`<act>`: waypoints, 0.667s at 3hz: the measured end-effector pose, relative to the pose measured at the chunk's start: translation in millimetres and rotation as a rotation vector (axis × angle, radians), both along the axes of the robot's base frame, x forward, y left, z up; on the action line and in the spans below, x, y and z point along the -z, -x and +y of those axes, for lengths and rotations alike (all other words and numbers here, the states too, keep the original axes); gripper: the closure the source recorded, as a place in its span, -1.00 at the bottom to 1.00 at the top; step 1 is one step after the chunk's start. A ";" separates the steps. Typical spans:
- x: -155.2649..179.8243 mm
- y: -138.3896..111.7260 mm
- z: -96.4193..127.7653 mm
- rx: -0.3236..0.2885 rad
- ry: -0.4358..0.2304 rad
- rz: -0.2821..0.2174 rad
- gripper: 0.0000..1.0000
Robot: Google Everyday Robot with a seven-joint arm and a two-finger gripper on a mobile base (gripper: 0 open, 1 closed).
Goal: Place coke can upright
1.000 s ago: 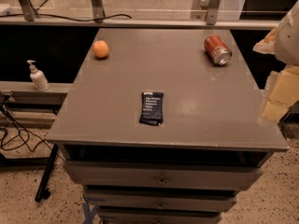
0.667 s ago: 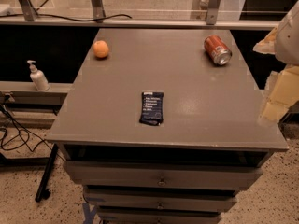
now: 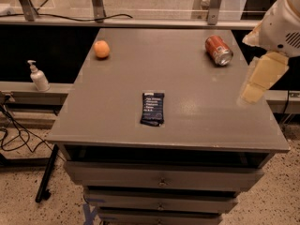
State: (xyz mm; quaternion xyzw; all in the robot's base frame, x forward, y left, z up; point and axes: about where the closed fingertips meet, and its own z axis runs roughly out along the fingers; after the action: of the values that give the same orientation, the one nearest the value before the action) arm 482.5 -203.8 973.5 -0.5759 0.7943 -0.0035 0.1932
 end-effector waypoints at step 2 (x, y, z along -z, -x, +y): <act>28.9 -85.4 -18.6 0.310 -0.066 0.002 -1.00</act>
Offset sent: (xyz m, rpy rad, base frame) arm 0.1337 -0.0498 -0.0527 0.0679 0.0015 -0.6130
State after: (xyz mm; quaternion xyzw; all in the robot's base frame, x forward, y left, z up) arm 567.9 -222.3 944.6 -0.4399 0.8735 -0.0066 0.2083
